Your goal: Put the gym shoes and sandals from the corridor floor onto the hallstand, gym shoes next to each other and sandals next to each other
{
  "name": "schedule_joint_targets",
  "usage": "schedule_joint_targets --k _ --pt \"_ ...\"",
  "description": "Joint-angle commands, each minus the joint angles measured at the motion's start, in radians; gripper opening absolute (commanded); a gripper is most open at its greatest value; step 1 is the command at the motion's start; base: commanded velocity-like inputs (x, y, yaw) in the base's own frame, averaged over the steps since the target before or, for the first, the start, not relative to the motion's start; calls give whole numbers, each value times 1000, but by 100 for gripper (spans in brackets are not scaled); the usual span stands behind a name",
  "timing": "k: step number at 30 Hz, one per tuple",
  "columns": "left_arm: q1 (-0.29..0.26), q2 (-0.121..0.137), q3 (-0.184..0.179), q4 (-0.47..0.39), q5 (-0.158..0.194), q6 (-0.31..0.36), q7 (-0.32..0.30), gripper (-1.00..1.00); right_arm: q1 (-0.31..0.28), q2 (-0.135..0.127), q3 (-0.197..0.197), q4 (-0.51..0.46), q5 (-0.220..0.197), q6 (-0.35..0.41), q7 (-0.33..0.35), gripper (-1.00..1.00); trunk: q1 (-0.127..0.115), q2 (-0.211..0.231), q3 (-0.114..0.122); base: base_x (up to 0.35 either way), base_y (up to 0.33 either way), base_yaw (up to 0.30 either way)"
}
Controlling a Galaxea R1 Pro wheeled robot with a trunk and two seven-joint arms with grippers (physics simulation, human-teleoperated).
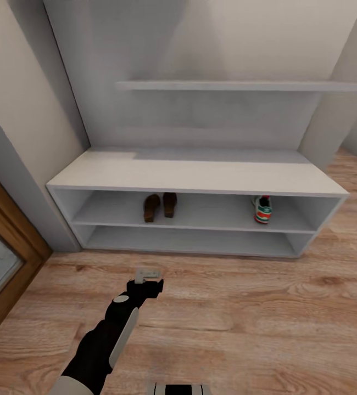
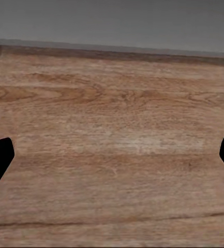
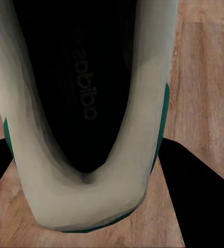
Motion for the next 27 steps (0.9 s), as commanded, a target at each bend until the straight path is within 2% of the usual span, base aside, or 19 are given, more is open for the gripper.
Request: schedule_joint_targets --k 1,4,7,9,11,12,13,14,15,16,18,19,20,22,23,24,25,27 --pt "0 2 -4 0 9 4 10 100 -1 1 -1 -1 12 4 9 -100 -1 0 -1 -326 0 0" --pt "1 11 -4 1 9 4 9 100 -1 1 -1 0 14 4 10 -100 -1 0 -1 -217 0 0" --pt "2 40 -4 1 10 -5 4 100 -1 4 0 2 14 4 10 -100 -1 0 -1 -73 0 0" --pt "3 68 -4 1 12 -31 1 100 -2 17 1 3 14 4 10 -100 -1 0 -1 -30 0 0" --pt "6 113 -4 1 16 -103 -24 100 -1 58 8 5 15 4 11 -100 -1 0 -1 -14 0 0" --pt "7 125 -5 2 17 -125 -38 100 -1 72 16 5 15 4 11 -100 -1 0 -1 -9 0 0" --pt "9 146 -5 4 19 -170 -80 100 -1 104 50 9 15 4 11 -100 -1 0 -1 -6 0 0" --pt "11 166 -5 6 20 -212 -137 100 -1 138 108 18 15 4 11 -100 -1 0 -1 -4 0 0" --pt "11 175 -4 8 20 -232 -172 100 -1 155 145 25 15 4 10 -100 -1 0 -1 -3 0 0" --pt "12 194 -4 18 21 -269 -247 100 -1 184 226 42 15 4 9 -100 -1 0 -1 -2 0 0" --pt "13 214 -4 35 22 -306 -326 100 -1 206 307 62 14 4 8 -100 -1 0 -1 -1 0 0" --pt "14 232 -3 59 23 -346 -405 100 -1 221 378 90 14 4 7 -100 -1 0 -1 0 0 0" --pt "14 250 -2 86 27 -390 -481 100 -1 231 437 129 13 3 8 -100 -1 0 -1 0 0 0" --pt "14 265 3 113 35 -436 -553 100 -1 237 485 178 13 3 8 -100 -1 0 -1 0 0 0" --pt "14 278 12 139 48 -479 -618 100 -1 241 529 233 14 3 8 -100 -1 0 -1 0 0 0" --pt "14 283 19 152 56 -498 -649 100 -1 243 550 261 14 3 9 -100 -1 0 -1 0 0 0" --pt "15 298 42 183 81 -540 -733 100 -1 246 618 337 14 2 9 -100 -1 0 -1 0 0 0" --pt "15 320 78 215 109 -567 -844 100 -1 248 724 415 11 2 9 -100 -1 0 -1 0 0 0"
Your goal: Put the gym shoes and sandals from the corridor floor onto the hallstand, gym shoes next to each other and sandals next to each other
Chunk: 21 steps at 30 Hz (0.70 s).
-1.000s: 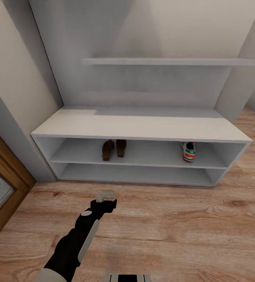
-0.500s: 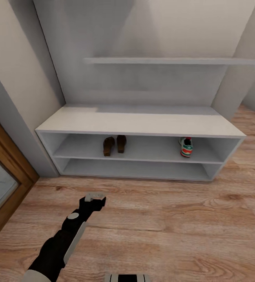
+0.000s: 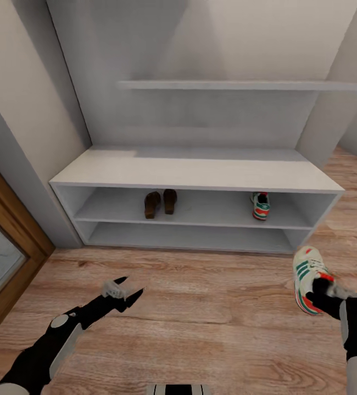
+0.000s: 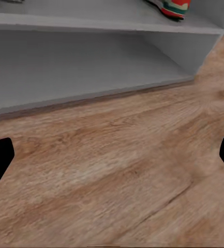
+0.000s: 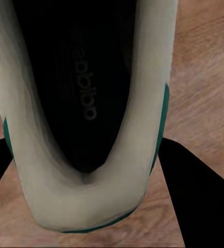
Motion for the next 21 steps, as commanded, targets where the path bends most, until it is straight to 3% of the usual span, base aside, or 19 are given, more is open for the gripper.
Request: schedule_joint_targets --k 1,2,4,5,6,7,8,9,10,12,21 --pt "0 12 13 15 13 -11 -59 100 -1 1 60 26 24 2 8 -100 0 0 -1 0 0 0" --pt "0 16 19 21 16 -14 -87 100 -1 2 92 35 23 2 8 -100 0 0 -1 0 0 0" --pt "0 27 40 38 22 -20 -187 100 -2 7 225 59 20 3 9 -100 0 0 -1 0 0 0" --pt "0 31 51 45 22 -23 -250 100 -2 14 350 68 16 4 9 -100 0 0 -1 0 0 0" --pt "0 33 54 47 20 -23 -274 100 -2 30 418 71 13 4 10 -100 0 0 -1 0 0 0" --pt "0 33 55 48 18 -23 -283 100 -2 55 448 72 12 4 9 -100 0 0 -1 0 0 0" --pt "0 34 56 48 16 -23 -290 100 -3 100 474 73 12 6 6 -100 0 0 -1 0 0 0" --pt "0 34 56 48 14 -24 -292 100 -3 114 480 73 13 7 5 -100 0 0 -1 0 0 0" --pt "0 34 55 47 4 -23 -296 100 -3 151 493 74 15 9 2 -100 0 0 -1 0 0 0" --pt "-1 34 56 46 -11 -22 -299 100 -3 168 500 74 16 11 1 -100 0 0 -1 0 0 0" --pt "-6 33 58 41 -42 -15 -301 100 -17 193 506 83 17 18 0 -100 0 0 -1 0 0 0"
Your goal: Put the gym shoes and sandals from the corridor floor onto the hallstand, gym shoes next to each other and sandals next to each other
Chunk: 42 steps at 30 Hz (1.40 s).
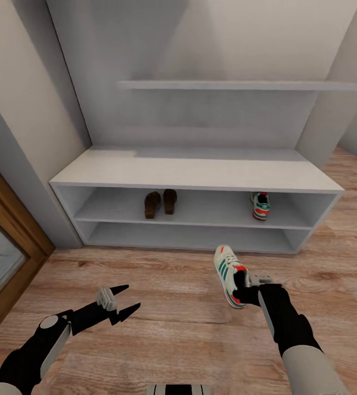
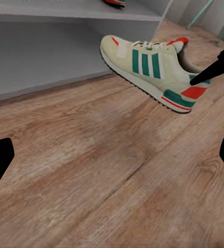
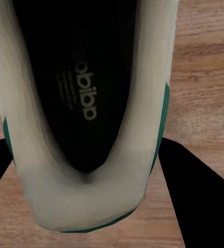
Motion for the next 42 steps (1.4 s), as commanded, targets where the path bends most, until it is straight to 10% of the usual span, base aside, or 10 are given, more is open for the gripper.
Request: schedule_joint_targets --k 1,14,24,42 --pt "-1 1 -4 1 5 -5 1 100 -2 2 -4 -1 11 4 9 -100 0 0 -1 0 0 0" --pt "-4 -6 -7 1 6 -7 8 100 -83 0 -7 -13 11 49 6 -100 0 0 -1 0 0 0" --pt "-4 -6 -9 4 6 -11 9 100 -84 -8 -12 -1 4 -292 6 -100 0 0 -1 0 0 0" --pt "-4 -6 -9 5 8 -10 5 100 -84 -10 -33 -2 4 -330 6 -100 0 0 -1 0 0 0"
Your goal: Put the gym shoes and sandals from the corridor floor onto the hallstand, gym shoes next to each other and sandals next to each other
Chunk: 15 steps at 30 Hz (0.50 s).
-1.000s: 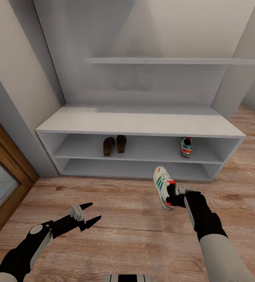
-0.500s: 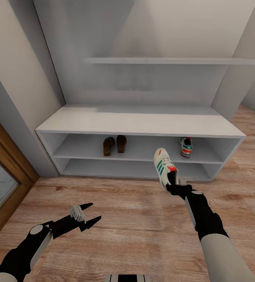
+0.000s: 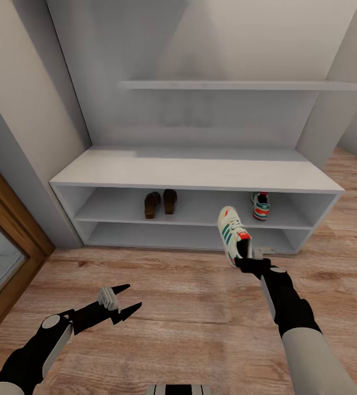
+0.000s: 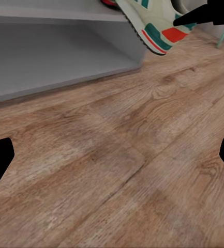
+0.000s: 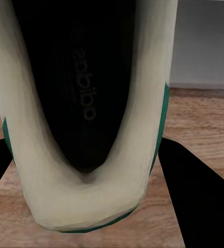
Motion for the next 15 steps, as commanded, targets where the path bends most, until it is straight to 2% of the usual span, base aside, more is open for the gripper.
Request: schedule_joint_targets --k 1,5,15 --pt "-1 1 -4 1 6 -7 1 100 -1 1 -20 -2 8 4 9 -100 0 0 -1 0 0 0" --pt "-1 1 -4 1 6 -6 -1 100 0 1 -63 -1 8 4 10 -100 0 0 0 0 0 -54" --pt "-1 1 -4 1 6 -5 -1 100 1 1 -74 0 8 3 10 -100 0 0 0 0 0 -233"
